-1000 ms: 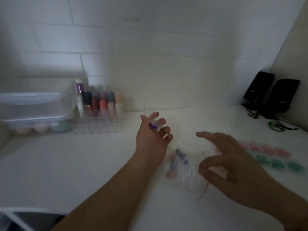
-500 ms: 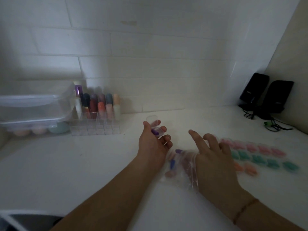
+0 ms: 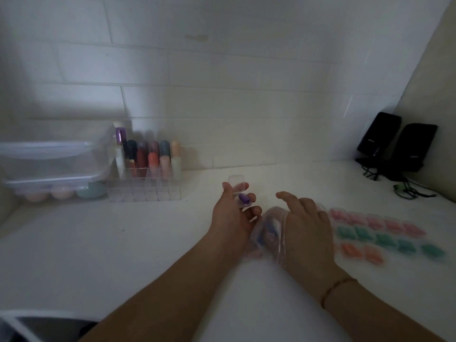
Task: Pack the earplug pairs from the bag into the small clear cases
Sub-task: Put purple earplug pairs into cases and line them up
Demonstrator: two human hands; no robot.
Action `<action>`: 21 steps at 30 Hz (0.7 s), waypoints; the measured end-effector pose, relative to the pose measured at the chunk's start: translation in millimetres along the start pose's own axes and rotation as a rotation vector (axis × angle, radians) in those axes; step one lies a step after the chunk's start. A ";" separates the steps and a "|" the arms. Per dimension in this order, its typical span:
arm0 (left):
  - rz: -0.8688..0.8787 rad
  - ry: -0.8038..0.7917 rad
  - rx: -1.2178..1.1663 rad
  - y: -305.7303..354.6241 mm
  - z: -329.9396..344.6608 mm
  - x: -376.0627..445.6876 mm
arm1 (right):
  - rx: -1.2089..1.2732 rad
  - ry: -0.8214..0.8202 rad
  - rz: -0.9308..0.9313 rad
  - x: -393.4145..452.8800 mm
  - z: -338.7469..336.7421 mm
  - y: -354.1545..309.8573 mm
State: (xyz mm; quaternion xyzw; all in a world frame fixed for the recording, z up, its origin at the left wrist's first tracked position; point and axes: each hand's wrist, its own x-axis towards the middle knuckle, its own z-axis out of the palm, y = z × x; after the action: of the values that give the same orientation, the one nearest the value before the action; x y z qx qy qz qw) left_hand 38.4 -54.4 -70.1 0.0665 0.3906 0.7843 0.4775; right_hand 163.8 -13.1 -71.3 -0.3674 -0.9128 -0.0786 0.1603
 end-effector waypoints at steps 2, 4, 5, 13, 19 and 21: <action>-0.004 -0.004 0.002 -0.1 0.5 -0.1 | 0.055 0.003 -0.005 -1.4 -0.8 1.8; -0.011 -0.005 -0.002 0.0 0.3 0.2 | 0.071 0.049 -0.021 -3.0 2.0 5.8; -0.016 -0.006 -0.004 0.1 0.0 0.3 | 0.120 0.100 -0.032 -4.4 5.2 9.1; -0.050 -0.127 -0.040 1.0 -4.9 -0.6 | 0.670 0.107 -0.138 -32.0 -10.7 30.6; -0.054 -0.229 -0.099 5.6 -5.3 -7.2 | 0.786 -0.188 -0.204 -59.2 -56.7 75.0; -0.033 -0.256 -0.094 9.0 1.4 -12.0 | 1.013 -0.122 -0.162 -60.7 -72.7 83.7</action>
State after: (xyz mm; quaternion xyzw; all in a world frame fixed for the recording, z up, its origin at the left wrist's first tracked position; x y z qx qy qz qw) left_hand 39.3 -65.4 -59.9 0.1374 0.2902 0.7788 0.5388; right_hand 280.3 -11.2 -22.3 -0.1755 -0.8695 0.3828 0.2582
